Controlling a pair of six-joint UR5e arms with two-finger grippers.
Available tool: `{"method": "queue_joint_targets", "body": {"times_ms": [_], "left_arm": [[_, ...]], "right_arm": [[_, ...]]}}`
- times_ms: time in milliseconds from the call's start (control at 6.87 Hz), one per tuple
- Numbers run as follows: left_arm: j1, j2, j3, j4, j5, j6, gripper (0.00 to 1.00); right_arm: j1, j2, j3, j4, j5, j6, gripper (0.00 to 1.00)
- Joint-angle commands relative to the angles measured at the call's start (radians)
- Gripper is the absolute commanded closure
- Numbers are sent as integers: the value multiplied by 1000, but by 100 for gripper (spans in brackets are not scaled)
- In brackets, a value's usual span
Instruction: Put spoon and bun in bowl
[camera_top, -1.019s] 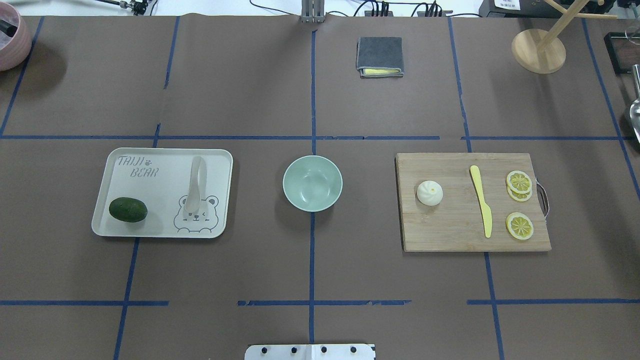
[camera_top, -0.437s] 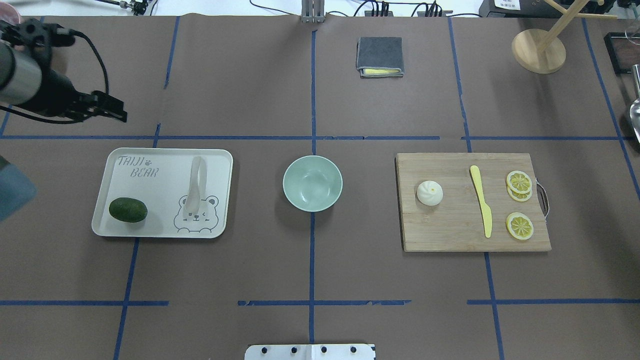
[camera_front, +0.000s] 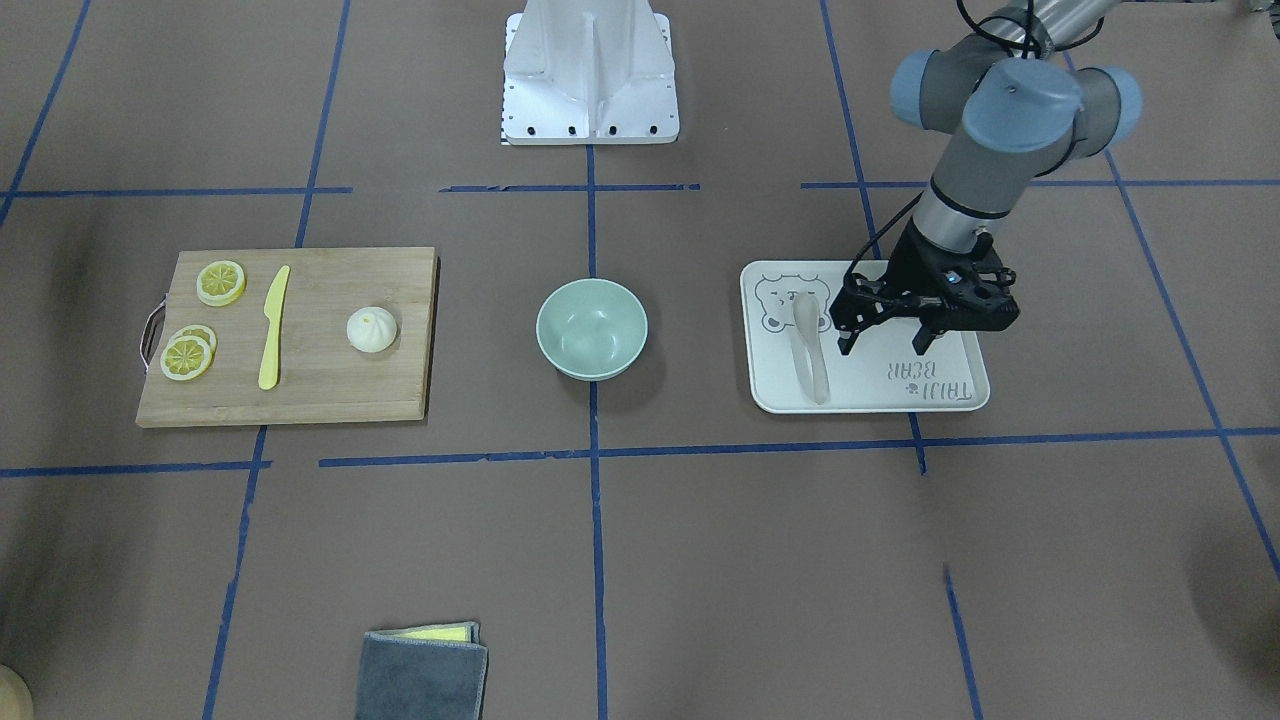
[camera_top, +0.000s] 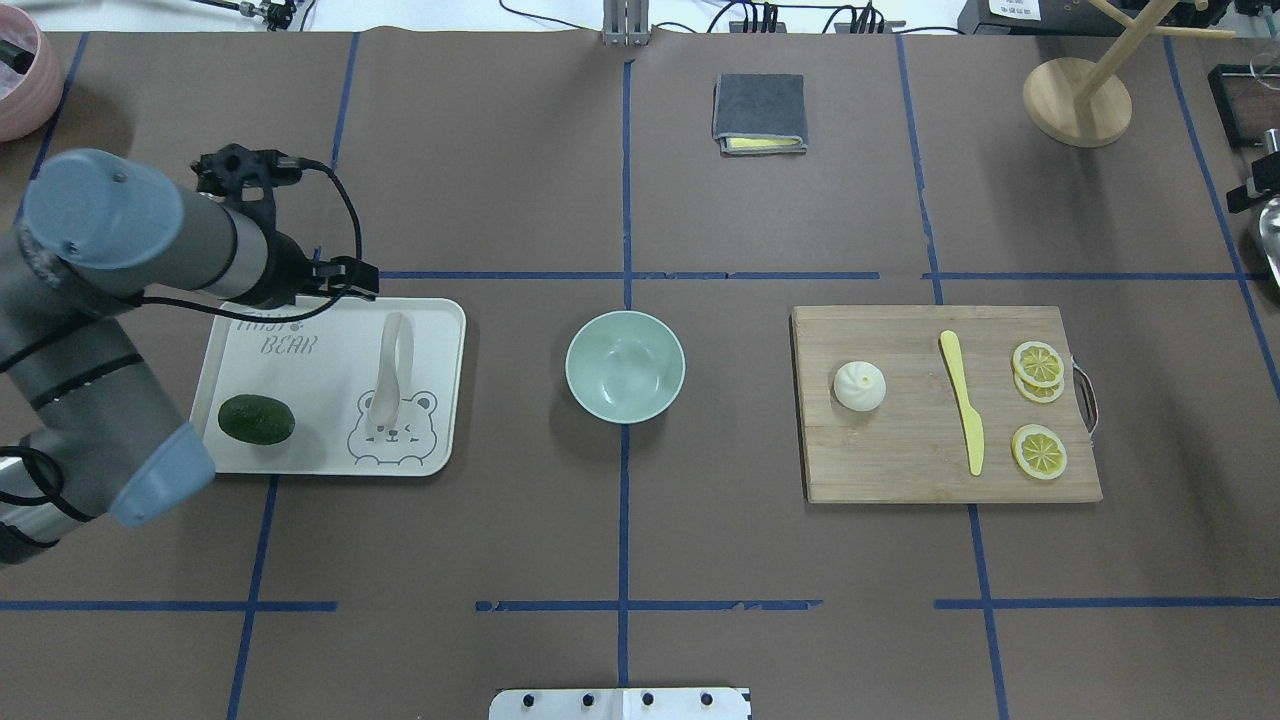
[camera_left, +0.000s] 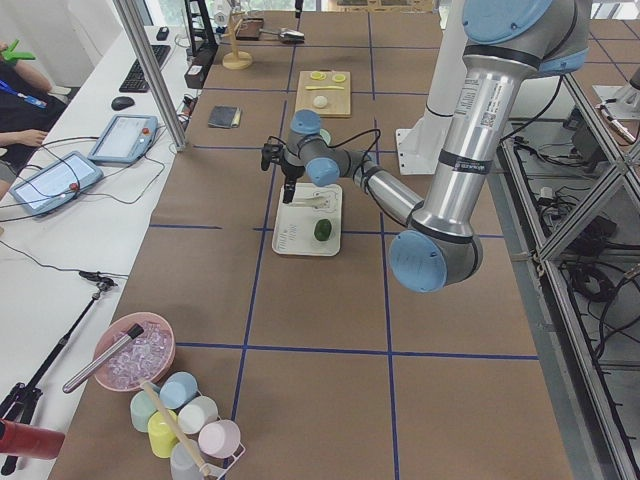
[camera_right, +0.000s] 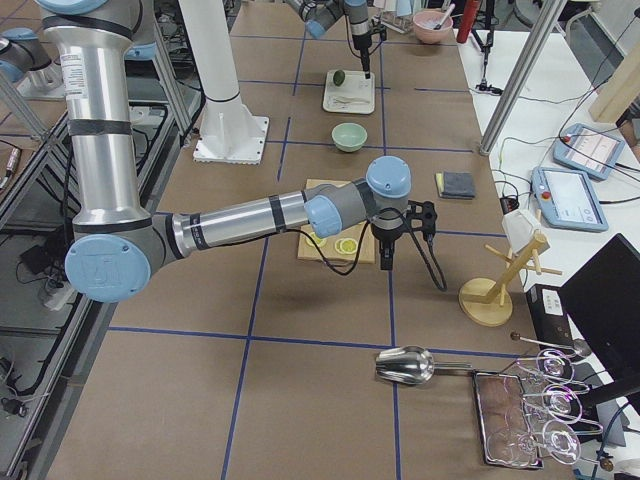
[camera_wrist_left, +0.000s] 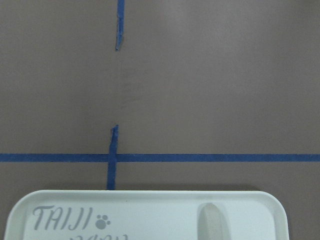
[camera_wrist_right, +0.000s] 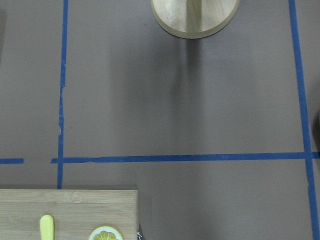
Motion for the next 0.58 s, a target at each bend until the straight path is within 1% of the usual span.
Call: {"method": "queue_joint_targets", "body": {"times_ms": [0, 146, 291, 437], "left_arm": [[88, -43, 77, -1, 73, -30, 5], [115, -46, 97, -2, 103, -32, 6], [127, -49, 101, -1, 103, -32, 7], [133, -45, 105, -1, 104, -30, 12]], "right_arm": [[-60, 2, 50, 6, -9, 89, 0], [-68, 2, 61, 5, -9, 93, 0], [-74, 2, 61, 5, -11, 93, 0], [-79, 2, 62, 5, -17, 93, 0]]}}
